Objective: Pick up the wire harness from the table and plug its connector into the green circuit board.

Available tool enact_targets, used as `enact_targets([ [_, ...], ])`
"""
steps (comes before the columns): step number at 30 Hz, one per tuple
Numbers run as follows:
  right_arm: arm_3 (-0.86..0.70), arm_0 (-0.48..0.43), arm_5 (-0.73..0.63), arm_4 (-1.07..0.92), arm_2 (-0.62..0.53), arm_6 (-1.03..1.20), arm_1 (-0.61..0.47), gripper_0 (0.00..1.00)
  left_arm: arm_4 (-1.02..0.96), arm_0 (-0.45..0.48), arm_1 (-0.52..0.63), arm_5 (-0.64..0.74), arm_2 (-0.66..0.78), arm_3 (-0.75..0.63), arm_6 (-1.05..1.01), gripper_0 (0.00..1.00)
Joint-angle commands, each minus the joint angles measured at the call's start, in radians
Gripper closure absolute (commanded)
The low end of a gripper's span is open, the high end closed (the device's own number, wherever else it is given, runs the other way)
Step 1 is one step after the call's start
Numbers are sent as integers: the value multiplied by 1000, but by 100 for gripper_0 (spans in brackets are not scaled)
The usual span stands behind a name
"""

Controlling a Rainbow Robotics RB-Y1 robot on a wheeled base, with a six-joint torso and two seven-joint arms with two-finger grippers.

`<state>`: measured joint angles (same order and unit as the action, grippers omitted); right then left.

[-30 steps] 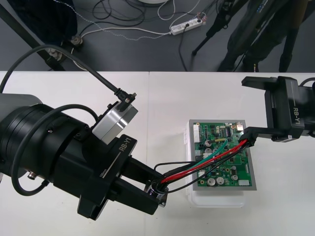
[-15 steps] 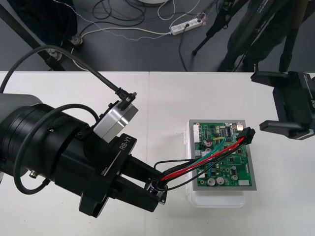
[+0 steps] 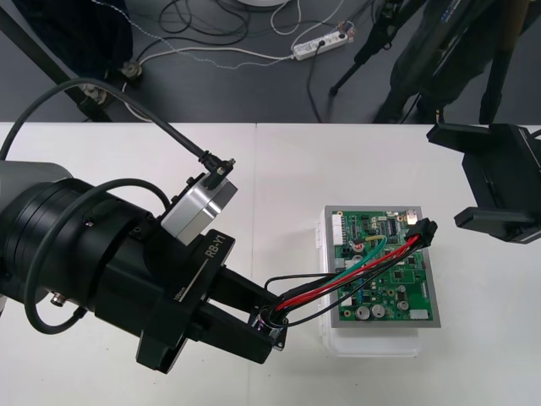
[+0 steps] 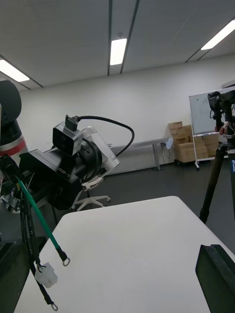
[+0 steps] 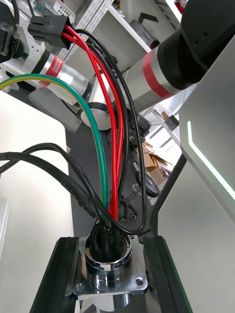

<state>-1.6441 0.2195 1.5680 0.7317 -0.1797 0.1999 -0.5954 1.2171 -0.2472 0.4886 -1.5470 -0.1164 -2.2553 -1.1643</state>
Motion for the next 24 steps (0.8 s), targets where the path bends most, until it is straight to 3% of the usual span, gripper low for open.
enact_targets([
  [1, -5, 26, 3, -40, 39, 16, -40, 0, 2, 16, -5, -24, 8, -7, -55, 100],
  [8, -19, 26, 3, -124, 160, 18, -66, 0, 12, 16, -5, -24, 8, -7, -55, 100],
  [24, -109, 26, 3, -206, 236, 30, -73, 0, 35, 17, -30, -24, 8, -7, -55, 100],
])
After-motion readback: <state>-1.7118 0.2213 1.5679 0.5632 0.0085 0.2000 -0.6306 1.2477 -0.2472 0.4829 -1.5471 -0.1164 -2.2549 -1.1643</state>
